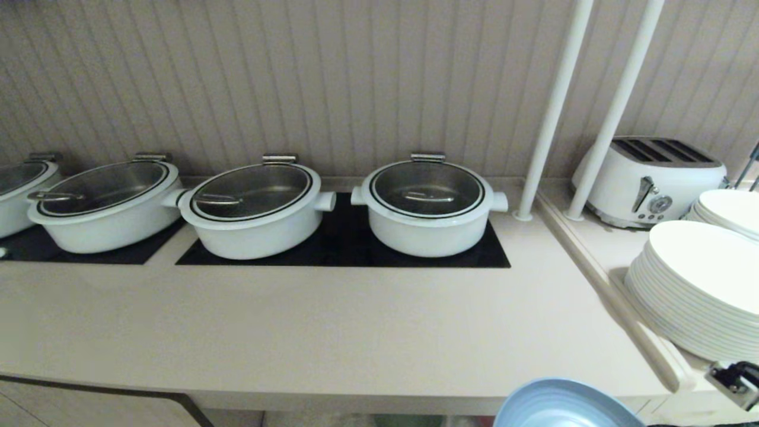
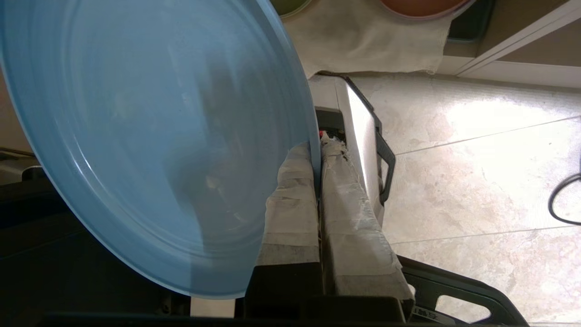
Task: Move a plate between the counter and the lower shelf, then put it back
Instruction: Put the plate
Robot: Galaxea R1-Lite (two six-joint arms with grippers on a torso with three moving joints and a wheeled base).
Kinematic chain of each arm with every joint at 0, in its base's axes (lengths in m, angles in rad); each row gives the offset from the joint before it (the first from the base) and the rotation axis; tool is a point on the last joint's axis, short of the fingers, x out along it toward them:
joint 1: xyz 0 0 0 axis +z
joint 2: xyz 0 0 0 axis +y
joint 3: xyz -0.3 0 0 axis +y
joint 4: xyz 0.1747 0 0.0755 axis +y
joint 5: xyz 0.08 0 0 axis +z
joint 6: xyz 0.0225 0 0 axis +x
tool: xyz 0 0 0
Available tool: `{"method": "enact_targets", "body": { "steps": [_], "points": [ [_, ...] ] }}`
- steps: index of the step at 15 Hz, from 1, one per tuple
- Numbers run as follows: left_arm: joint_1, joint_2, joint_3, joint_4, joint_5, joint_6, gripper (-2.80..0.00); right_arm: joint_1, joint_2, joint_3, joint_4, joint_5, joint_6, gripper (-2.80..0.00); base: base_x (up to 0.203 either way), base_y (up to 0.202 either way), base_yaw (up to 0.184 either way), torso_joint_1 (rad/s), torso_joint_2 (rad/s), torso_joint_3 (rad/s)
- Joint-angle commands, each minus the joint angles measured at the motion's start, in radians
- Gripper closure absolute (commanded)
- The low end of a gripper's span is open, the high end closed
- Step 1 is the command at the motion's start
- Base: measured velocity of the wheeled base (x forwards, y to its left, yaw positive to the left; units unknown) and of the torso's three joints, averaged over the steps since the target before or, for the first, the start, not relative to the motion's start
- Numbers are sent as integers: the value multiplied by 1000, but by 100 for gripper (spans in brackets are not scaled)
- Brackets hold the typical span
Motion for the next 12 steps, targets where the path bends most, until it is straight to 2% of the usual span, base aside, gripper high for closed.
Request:
{"method": "enact_targets", "body": {
  "steps": [1, 6, 12],
  "points": [
    [0, 0, 1, 0, 1, -1, 0, 0, 2, -1, -1, 35, -1, 0, 0, 0, 0, 91, -193, -103],
    [0, 0, -1, 0, 1, -1, 0, -1, 2, -1, -2, 41, -1, 0, 0, 0, 0, 95, -186, -94],
    [0, 0, -1, 0, 1, -1, 0, 0, 6, -1, -2, 39, 2, 0, 0, 0, 0, 1, -4, 0]
  ]
}}
